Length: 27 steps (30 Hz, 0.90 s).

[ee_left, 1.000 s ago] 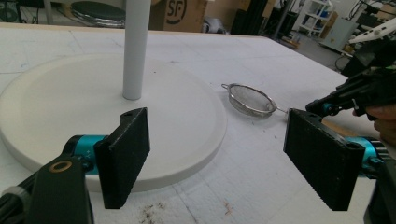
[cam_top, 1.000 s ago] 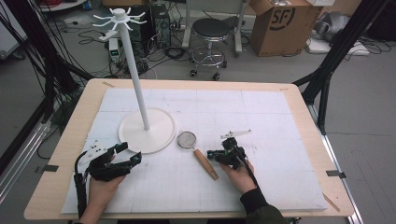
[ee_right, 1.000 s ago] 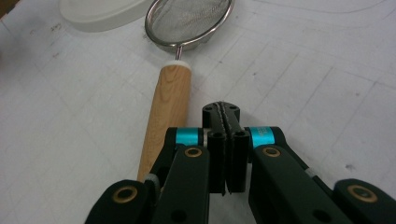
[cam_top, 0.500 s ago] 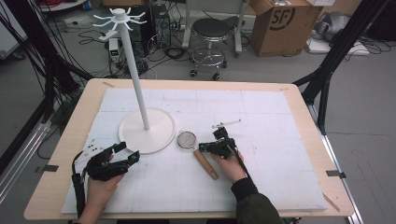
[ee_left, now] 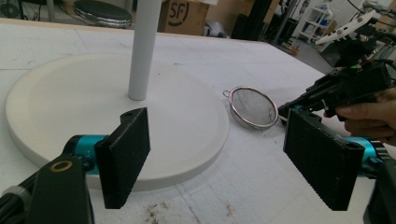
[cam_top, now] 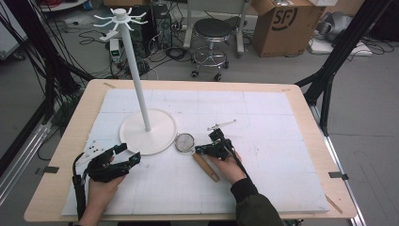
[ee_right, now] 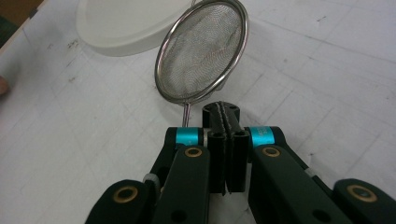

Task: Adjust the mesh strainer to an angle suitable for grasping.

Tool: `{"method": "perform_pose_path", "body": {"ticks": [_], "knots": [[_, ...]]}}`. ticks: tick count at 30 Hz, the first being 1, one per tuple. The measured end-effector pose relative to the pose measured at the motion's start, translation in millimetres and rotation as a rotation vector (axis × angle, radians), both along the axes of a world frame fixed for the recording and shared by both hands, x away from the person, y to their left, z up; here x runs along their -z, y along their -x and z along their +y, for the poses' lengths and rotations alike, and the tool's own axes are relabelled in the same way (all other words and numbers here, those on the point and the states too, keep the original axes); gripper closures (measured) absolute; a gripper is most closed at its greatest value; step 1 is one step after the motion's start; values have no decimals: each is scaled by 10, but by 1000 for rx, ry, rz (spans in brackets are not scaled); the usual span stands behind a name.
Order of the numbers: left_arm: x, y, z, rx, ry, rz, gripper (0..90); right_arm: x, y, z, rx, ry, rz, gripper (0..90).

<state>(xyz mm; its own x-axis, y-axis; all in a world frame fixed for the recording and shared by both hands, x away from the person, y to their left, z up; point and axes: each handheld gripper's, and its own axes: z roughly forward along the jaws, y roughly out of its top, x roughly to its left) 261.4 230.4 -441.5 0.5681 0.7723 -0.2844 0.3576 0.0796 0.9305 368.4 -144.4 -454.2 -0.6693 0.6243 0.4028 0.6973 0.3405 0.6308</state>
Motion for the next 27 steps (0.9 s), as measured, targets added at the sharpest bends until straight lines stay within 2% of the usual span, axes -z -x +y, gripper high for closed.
{"method": "perform_pose_path", "body": {"ticks": [8, 10, 14, 27], "knots": [[3, 0, -7, 1, 0, 1, 235, 6, 35, 78, -46, -4, -1, 896], [2, 0, -7, 1, 0, 1, 235, 8, 44, 102, -63, -15, 29, 897], [4, -2, -7, 3, -5, 1, 235, 19, 35, 100, -65, -33, 60, 897], [10, -4, -20, 3, -8, 4, 235, 34, 55, 153, -70, -51, 83, 897]]}}
